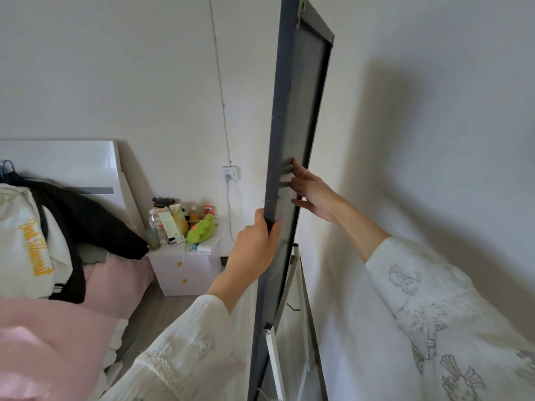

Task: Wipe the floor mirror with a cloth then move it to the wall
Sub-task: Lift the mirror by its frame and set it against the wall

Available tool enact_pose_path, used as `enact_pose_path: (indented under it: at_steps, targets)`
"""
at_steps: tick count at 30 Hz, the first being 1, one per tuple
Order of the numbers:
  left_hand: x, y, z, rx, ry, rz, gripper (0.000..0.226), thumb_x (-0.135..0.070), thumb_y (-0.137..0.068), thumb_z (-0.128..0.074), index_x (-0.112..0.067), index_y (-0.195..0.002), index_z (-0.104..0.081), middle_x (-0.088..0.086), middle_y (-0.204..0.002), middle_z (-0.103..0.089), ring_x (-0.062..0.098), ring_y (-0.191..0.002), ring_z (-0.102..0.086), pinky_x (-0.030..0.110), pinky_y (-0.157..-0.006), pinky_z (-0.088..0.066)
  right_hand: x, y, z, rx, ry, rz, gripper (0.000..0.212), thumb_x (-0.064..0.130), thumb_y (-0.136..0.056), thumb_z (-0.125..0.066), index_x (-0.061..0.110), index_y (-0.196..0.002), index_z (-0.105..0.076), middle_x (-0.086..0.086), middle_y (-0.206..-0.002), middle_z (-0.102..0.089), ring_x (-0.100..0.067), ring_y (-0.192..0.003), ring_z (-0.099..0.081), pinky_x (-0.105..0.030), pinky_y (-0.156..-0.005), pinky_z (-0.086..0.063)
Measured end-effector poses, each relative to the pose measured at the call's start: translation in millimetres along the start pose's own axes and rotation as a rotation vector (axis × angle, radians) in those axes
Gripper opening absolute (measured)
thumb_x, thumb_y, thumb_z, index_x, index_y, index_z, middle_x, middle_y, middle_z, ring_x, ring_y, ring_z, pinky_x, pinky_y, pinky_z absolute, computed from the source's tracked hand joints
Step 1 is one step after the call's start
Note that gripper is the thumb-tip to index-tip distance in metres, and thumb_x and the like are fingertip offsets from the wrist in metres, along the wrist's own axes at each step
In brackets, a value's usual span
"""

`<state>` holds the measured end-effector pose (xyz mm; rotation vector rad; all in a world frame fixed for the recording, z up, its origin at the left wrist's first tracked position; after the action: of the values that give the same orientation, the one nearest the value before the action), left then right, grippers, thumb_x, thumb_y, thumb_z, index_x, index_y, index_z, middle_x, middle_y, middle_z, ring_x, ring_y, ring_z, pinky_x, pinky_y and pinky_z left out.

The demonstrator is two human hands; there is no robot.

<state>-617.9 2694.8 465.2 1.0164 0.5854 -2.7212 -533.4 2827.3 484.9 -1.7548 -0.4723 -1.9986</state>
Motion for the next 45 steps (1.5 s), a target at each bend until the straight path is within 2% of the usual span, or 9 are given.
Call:
enact_pose_path:
  at_steps: [8,20,26,29,33,37,40,42,45]
  targets:
    - [-36.1,5.2,-35.5,0.029,-0.035,-0.069,0.035,-0.034,-0.095,-0.042,-0.011,-0.12,-0.038,0.006,-0.068,-0.054,0.032,-0.067,-0.053,0.033,-0.058,-0.035,-16.3,19.6,35.5,0.011,-0.035,-0.015,0.053,0.024,-0.096,-0.043,0.049,-0.139,-0.025,0.019,-0.143,-0.039,-0.008,-0.13,-0.041,-0.043,-0.107,-0.037]
    - [-14.5,29.6,-71.3,0.066,-0.089,-0.016,0.032,-0.03,-0.097,-0.037,-0.009,-0.121,-0.04,0.002,-0.062,-0.049,0.032,-0.067,-0.054,0.035,-0.057,-0.04,-69.7,59.8,34.8,0.025,-0.226,-0.094,0.04,0.016,-0.1,-0.038,0.027,-0.139,-0.04,0.013,-0.14,-0.045,-0.016,-0.125,-0.049,-0.04,-0.106,-0.04]
    - [30.0,46.1,-98.1,0.154,-0.114,0.081,0.032,-0.031,-0.096,-0.039,-0.007,-0.117,-0.041,0.01,-0.078,-0.06,0.034,-0.076,-0.06,0.044,-0.069,-0.05,-169.6,85.7,36.6,-0.091,0.098,-0.287,0.037,0.003,-0.094,-0.033,0.011,-0.124,-0.054,-0.002,-0.117,-0.06,-0.018,-0.098,-0.057,-0.043,-0.101,-0.044]
    - [58.8,60.4,-117.5,0.211,-0.079,0.138,0.03,-0.031,-0.096,-0.04,-0.01,-0.117,-0.042,0.014,-0.091,-0.066,0.033,-0.083,-0.062,0.046,-0.075,-0.051,-232.7,102.3,22.0,0.027,0.323,-0.385,0.035,0.006,-0.093,-0.036,0.005,-0.123,-0.055,-0.011,-0.114,-0.059,-0.026,-0.107,-0.057,-0.04,-0.102,-0.044]
    - [91.7,71.4,-139.3,0.241,-0.052,0.189,0.03,-0.03,-0.095,-0.042,-0.01,-0.118,-0.041,0.016,-0.092,-0.065,0.032,-0.08,-0.062,0.045,-0.075,-0.052,-292.4,117.7,-1.8,0.15,0.508,-0.473,0.022,0.0,-0.088,-0.036,-0.012,-0.089,-0.054,-0.028,-0.078,-0.052,-0.04,-0.074,-0.053,-0.036,-0.068,-0.043]
    - [130.5,88.3,-166.1,0.298,-0.033,0.239,0.031,-0.032,-0.096,-0.041,-0.013,-0.12,-0.04,0.015,-0.102,-0.066,0.032,-0.088,-0.063,0.041,-0.074,-0.05,-347.8,130.6,-24.0,0.239,0.587,-0.486,0.043,0.013,-0.095,-0.044,0.002,-0.136,-0.042,-0.017,-0.129,-0.055,-0.016,-0.089,-0.061,-0.015,-0.073,-0.043]
    - [155.4,98.8,-186.8,0.327,-0.016,0.22,0.035,-0.031,-0.096,-0.04,-0.016,-0.128,-0.036,0.012,-0.106,-0.066,0.03,-0.091,-0.064,0.041,-0.076,-0.052,-385.7,129.7,-46.1,0.285,0.58,-0.492,0.052,0.023,-0.093,-0.052,0.009,-0.14,-0.035,-0.01,-0.138,-0.048,-0.023,-0.121,-0.051,-0.026,-0.096,-0.041]
    - [163.7,99.1,-197.4,0.343,-0.051,0.182,0.038,-0.031,-0.097,-0.039,-0.014,-0.13,-0.032,0.009,-0.093,-0.067,0.025,-0.076,-0.063,0.032,-0.064,-0.05,-401.1,120.4,-56.7,0.231,0.594,-0.459,0.043,0.028,-0.089,-0.057,0.009,-0.127,-0.049,-0.01,-0.124,-0.058,-0.024,-0.112,-0.057,-0.031,-0.094,-0.046]
    - [167.1,92.4,-207.4,0.344,-0.094,0.097,0.038,-0.028,-0.098,-0.037,-0.01,-0.131,-0.03,-0.009,-0.061,-0.047,0.007,-0.049,-0.045,0.018,-0.044,-0.031,-420.0,101.6,-70.8,0.117,0.542,-0.465,0.024,0.029,-0.087,-0.061,0.007,-0.081,-0.052,-0.006,-0.076,-0.057,-0.017,-0.071,-0.056,-0.023,-0.066,-0.047]
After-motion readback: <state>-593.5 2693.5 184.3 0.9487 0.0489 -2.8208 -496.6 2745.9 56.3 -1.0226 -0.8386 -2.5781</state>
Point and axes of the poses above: each hand's wrist, its own y-axis away from the middle knuckle, its own z-axis out of the back of the hand, x = y × z, the point moved 7 cm from there along -y, towards the middle knuckle
